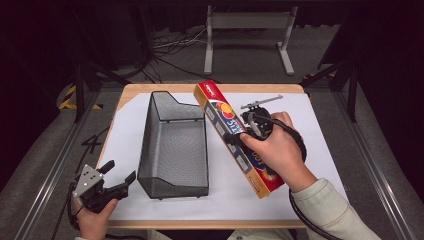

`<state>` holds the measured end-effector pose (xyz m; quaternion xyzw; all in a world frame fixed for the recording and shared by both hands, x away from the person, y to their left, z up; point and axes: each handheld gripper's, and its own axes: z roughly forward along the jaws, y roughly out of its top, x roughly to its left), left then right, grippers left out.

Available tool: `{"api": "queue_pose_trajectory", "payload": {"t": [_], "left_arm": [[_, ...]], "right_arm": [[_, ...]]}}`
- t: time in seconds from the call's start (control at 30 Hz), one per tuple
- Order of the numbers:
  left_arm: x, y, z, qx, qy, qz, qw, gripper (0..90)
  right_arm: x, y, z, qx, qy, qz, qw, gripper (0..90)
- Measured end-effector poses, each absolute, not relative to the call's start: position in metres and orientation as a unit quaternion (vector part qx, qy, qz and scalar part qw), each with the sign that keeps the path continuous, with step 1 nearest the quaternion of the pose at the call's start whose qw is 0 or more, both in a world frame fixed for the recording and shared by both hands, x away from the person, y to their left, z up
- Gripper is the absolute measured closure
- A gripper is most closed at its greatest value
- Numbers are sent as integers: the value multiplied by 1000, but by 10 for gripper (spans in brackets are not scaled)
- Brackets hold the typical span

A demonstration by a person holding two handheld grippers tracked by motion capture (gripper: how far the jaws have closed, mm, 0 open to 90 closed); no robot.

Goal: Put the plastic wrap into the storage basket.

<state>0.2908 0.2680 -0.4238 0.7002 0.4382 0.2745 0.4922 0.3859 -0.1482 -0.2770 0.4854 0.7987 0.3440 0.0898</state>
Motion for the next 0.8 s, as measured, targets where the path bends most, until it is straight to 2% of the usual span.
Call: {"api": "queue_pose_trajectory", "payload": {"t": [0.8], "left_arm": [[289, 271, -425, 698, 441, 274, 494, 183]], "right_arm": [[395, -81, -288, 466, 811, 349, 54, 398]]}}
